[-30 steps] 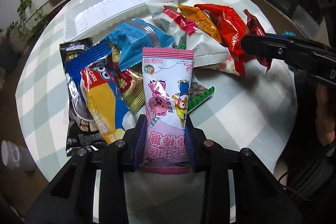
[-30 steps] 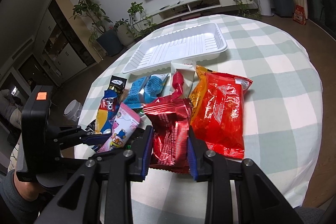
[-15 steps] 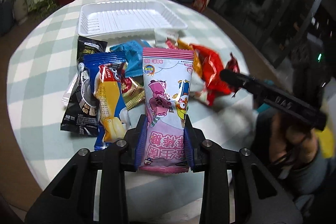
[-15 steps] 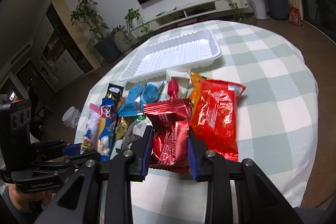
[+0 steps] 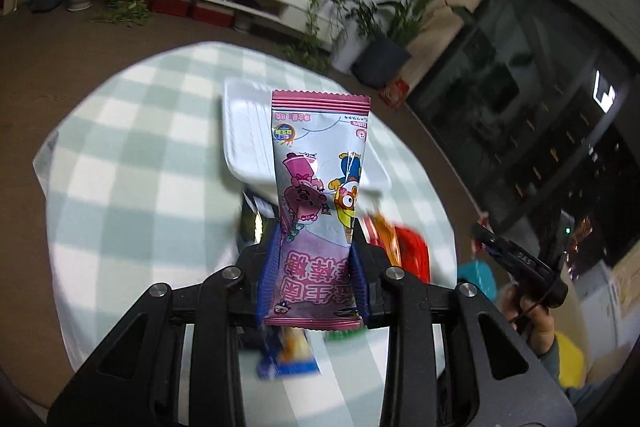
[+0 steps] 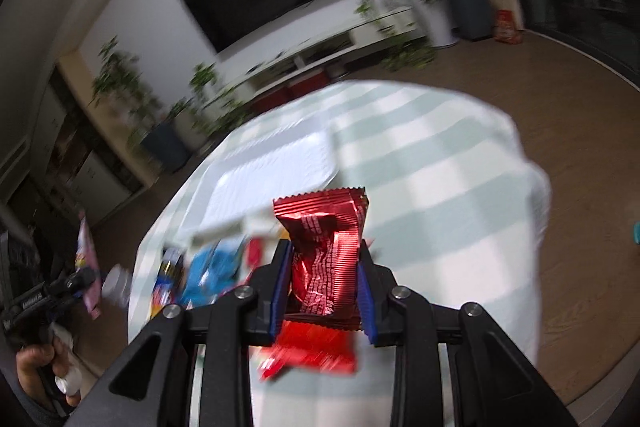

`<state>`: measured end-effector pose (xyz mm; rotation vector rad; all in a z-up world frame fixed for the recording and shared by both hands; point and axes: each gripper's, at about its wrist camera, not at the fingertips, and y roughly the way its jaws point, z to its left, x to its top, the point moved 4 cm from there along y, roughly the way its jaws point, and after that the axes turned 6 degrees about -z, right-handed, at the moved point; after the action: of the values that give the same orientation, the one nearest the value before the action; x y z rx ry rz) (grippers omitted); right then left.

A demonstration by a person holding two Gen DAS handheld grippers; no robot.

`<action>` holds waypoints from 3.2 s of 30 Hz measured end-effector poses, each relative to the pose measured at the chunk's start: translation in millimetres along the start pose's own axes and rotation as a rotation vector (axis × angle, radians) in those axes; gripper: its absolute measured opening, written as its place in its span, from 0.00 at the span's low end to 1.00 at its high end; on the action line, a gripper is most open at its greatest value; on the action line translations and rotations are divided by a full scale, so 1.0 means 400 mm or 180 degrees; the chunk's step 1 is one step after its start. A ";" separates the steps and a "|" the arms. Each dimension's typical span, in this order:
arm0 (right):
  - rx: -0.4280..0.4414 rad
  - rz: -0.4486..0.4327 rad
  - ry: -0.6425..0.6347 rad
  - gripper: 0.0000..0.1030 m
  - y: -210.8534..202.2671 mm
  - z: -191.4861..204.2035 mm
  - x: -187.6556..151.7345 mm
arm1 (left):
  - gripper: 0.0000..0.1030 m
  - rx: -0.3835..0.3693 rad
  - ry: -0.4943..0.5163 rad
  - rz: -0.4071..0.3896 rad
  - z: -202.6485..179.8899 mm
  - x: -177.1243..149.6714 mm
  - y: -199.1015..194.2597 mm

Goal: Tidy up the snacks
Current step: 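Carry the pink pack and red candy into the white tray and release both, then move both tools back over the snack pile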

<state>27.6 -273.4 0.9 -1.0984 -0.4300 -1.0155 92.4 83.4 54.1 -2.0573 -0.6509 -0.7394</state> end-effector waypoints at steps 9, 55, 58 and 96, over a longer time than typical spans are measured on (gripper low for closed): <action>-0.0219 -0.0382 -0.0010 0.31 0.075 -0.021 0.281 | 0.29 -0.0082 -0.0025 -0.0130 0.016 0.222 0.143; -0.0241 0.1226 -0.1267 0.33 0.666 0.183 0.073 | 0.47 0.0680 0.0334 0.0797 0.127 0.140 0.658; -0.0275 0.1230 -0.1237 0.45 0.663 0.176 0.078 | 0.54 0.0654 0.0264 0.0697 0.131 0.153 0.631; -0.0029 0.0045 -0.0687 0.93 0.087 0.022 -0.014 | 1.00 0.0704 0.1092 -0.0004 -0.139 -0.268 0.133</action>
<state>55.7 -259.9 -18.0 -1.2230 -0.5905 -0.8905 39.1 -9.8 -22.8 -1.6777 -0.5123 -0.9496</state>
